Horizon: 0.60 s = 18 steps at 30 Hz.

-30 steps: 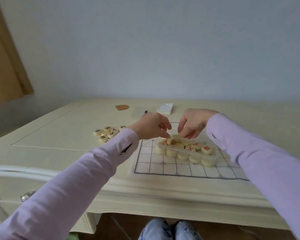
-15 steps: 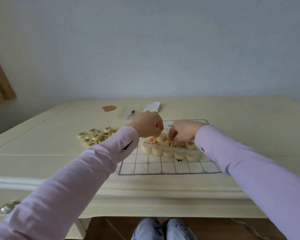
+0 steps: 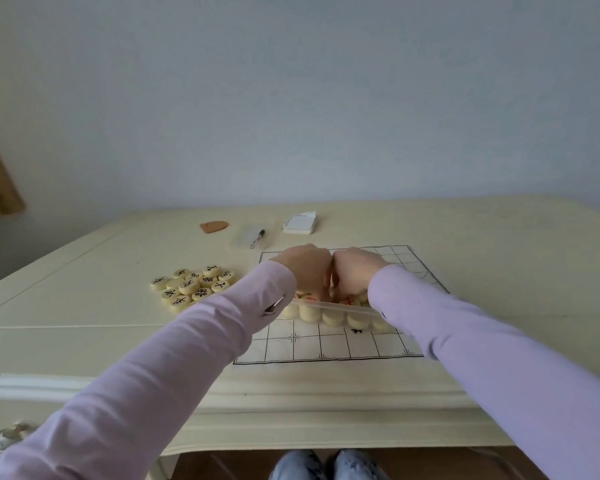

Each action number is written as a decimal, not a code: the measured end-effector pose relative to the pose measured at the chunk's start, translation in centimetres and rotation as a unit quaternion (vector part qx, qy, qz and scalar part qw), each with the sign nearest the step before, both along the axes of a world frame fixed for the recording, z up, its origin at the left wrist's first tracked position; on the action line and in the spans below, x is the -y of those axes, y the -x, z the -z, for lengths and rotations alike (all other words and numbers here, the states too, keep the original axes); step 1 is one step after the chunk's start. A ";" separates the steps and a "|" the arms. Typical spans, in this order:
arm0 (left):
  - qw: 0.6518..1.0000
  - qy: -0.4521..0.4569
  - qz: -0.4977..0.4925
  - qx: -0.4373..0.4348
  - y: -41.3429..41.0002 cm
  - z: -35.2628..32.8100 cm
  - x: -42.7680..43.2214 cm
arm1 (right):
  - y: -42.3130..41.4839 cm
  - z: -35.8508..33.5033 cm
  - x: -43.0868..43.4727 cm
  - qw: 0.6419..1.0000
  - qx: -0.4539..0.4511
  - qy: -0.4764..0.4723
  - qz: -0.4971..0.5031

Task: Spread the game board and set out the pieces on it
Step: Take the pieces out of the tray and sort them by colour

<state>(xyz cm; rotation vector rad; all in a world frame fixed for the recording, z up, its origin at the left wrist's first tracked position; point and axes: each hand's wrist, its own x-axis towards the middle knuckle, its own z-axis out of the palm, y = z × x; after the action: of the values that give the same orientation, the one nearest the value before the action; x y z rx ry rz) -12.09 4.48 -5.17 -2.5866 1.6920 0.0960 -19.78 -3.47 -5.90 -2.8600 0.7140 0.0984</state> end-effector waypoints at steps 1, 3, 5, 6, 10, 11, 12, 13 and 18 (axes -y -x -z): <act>1.000 -0.004 0.000 0.008 0.2 -0.1 0.1 | 0.1 -0.1 0.0 1.000 0.010 -0.013 0.001; 0.999 -0.006 0.002 0.032 0.4 -0.1 0.4 | 0.3 -0.2 0.2 0.999 0.030 -0.036 0.000; 0.999 -0.008 0.005 0.053 0.5 -0.2 0.5 | 0.5 -0.4 0.1 0.999 0.034 -0.039 -0.008; 0.998 -0.009 0.005 0.059 0.5 -0.3 0.5 | 0.6 -0.4 0.1 0.999 0.031 -0.032 -0.012; 0.998 -0.012 -0.002 0.067 0.7 -0.3 0.5 | 0.3 -0.4 0.2 1.000 0.012 -0.024 -0.012; 0.998 -0.011 -0.005 0.068 0.7 -0.3 0.6 | 0.2 -0.4 0.4 1.000 0.009 -0.026 -0.005; 0.998 -0.010 -0.009 0.068 0.7 -0.1 0.6 | 0.1 -0.3 0.4 0.999 0.010 -0.033 0.001; 0.998 -0.010 -0.014 0.064 0.8 0.1 0.7 | 0.2 -0.2 0.5 0.999 0.014 -0.040 0.003; 0.999 0.007 -0.028 0.017 0.9 0.3 0.1 | 0.7 -0.3 0.7 0.998 0.024 -0.048 -0.014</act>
<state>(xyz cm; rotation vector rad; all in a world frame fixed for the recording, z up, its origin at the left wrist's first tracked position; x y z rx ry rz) -12.95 4.34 -5.49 -2.6315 1.6149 0.0418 -20.43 -4.15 -5.62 -2.7723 0.6416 0.0657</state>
